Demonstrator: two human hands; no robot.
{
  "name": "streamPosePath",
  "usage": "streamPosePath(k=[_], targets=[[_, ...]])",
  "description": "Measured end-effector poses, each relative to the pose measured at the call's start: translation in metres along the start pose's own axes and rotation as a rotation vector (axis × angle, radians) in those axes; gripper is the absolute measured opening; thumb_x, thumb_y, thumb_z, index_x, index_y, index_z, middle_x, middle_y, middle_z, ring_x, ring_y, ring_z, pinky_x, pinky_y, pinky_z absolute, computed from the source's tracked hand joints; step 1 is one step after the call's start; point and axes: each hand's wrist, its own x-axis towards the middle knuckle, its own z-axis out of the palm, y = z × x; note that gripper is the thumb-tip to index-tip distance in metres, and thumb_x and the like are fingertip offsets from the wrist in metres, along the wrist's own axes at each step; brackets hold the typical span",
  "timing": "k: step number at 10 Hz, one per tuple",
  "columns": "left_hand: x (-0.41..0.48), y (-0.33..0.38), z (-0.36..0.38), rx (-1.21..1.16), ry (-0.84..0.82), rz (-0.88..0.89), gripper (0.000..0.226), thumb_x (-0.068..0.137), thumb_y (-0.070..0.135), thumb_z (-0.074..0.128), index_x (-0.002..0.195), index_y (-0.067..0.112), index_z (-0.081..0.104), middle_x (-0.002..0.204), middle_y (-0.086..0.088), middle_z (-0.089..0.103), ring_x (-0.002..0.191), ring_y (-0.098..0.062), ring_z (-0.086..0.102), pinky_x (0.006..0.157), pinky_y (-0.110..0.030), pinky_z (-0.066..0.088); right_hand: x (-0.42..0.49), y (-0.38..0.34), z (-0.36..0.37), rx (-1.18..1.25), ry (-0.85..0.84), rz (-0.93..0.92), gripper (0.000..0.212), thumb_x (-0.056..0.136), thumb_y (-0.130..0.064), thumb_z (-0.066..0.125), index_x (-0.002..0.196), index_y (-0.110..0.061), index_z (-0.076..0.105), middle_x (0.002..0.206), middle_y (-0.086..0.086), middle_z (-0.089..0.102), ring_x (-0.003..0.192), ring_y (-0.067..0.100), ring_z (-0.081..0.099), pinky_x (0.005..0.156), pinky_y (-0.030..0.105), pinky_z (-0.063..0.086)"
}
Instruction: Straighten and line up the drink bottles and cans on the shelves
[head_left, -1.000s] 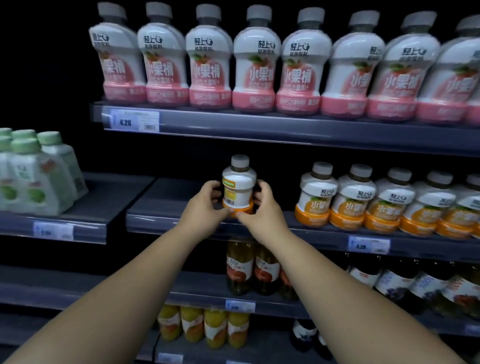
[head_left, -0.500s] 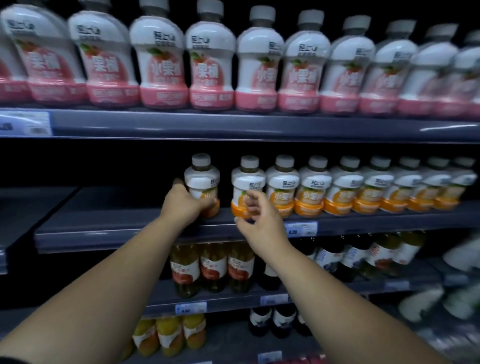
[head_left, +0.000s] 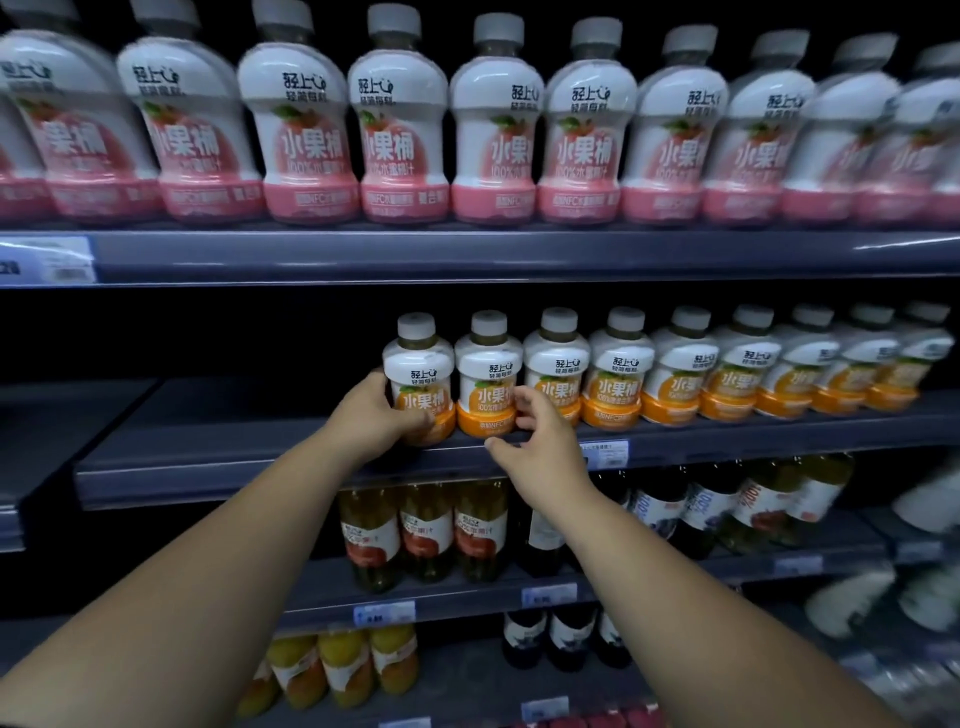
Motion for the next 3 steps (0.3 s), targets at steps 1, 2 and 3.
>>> streamPosePath(k=[1,2,3], targets=[[-0.018,0.003,0.003,0.058,0.02,0.077,0.067,0.07,0.028,0.088,0.125,0.024,0.05,0.109,0.012,0.063,0.097,-0.003,0.06,0.081,-0.023,0.049,-0.001,0.002,-0.002,0.036,0.0,0.001,0.061,0.084,-0.023,0.077,0.135,-0.036,0.045,0.129,-0.015,0.049,0.119,0.005,0.049,0.096,0.029,0.047],[-0.033,0.003,0.003,0.126,0.088,0.111,0.065,0.074,0.028,0.086,0.128,0.023,0.05,0.115,0.009,0.063,0.103,-0.008,0.061,0.088,-0.028,0.049,-0.002,0.008,-0.01,0.038,-0.024,-0.004,0.061,0.084,-0.025,0.077,0.135,-0.037,0.046,0.132,-0.011,0.049,0.119,0.005,0.05,0.098,0.032,0.049],[-0.046,0.008,0.008,0.186,0.18,0.08,0.061,0.081,0.026,0.08,0.135,0.02,0.053,0.126,0.002,0.064,0.116,-0.016,0.059,0.092,-0.03,0.045,-0.001,0.013,-0.024,0.018,-0.105,-0.012,0.06,0.084,-0.026,0.077,0.134,-0.038,0.047,0.134,-0.008,0.052,0.121,0.006,0.049,0.096,0.029,0.047]])
